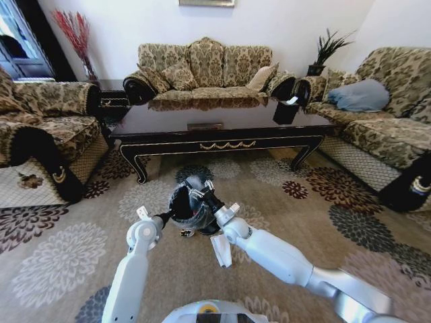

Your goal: Move to the front of the table and pick up the trash from the floor, then place it into the trash bin.

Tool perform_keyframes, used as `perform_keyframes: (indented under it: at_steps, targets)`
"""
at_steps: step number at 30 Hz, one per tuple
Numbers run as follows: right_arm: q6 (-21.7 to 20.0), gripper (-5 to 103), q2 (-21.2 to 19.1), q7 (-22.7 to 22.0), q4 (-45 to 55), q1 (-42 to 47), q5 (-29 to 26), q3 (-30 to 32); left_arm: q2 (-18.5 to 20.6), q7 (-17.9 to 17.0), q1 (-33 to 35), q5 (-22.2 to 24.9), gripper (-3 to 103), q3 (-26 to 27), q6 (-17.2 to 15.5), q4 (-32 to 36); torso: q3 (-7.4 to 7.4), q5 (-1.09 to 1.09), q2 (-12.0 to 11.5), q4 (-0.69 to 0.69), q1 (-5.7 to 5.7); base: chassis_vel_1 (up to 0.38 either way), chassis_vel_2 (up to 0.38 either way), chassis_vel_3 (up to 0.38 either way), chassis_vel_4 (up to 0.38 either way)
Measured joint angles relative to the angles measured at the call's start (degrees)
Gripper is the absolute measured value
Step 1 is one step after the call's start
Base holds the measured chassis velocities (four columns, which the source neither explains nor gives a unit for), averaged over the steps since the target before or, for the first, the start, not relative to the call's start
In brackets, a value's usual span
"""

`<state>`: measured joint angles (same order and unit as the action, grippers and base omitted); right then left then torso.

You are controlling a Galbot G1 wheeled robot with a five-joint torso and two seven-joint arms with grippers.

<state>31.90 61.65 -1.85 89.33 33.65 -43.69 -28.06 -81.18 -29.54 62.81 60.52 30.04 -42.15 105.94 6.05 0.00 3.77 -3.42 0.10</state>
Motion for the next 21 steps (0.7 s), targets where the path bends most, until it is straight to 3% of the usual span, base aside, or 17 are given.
perform_keyframes:
  at_steps: [5,6,13,18,21]
  targets:
    - [-0.9,99,-0.3,-2.2,0.9,0.1,-0.1,2.9,0.8,-0.3,0.5,0.7,2,1.5,0.0,2.1,0.0,0.0,0.0,0.0,0.0,0.0,0.0,0.0,0.0]
    - [-2.4,100,-0.8,-5.0,1.4,0.1,-1.0,5.0,1.2,-0.3,1.0,0.7,2,2.9,0.0,3.5,0.0,0.0,0.0,0.0,0.0,0.0,0.0,0.0,0.0]
    - [-6.4,100,-3.8,-13.1,2.5,1.0,-4.6,12.1,3.4,-0.8,4.1,1.7,2,8.6,0.0,8.1,0.0,-0.01,0.0,0.01,0.0,0.0,0.0,0.0,0.0]
    - [-12.3,100,-7.7,-20.5,5.0,4.9,-5.0,17.0,5.3,-1.1,5.7,3.0,2,11.9,0.0,11.3,0.0,0.01,0.0,0.02,0.0,0.0,0.0,0.0,0.0]
    - [-14.8,100,-8.9,-23.9,5.5,8.6,-5.7,18.8,6.2,-1.1,6.6,3.6,2,12.7,0.0,13.1,-0.01,-0.03,0.0,-0.04,0.0,0.0,0.0,0.0,0.0]
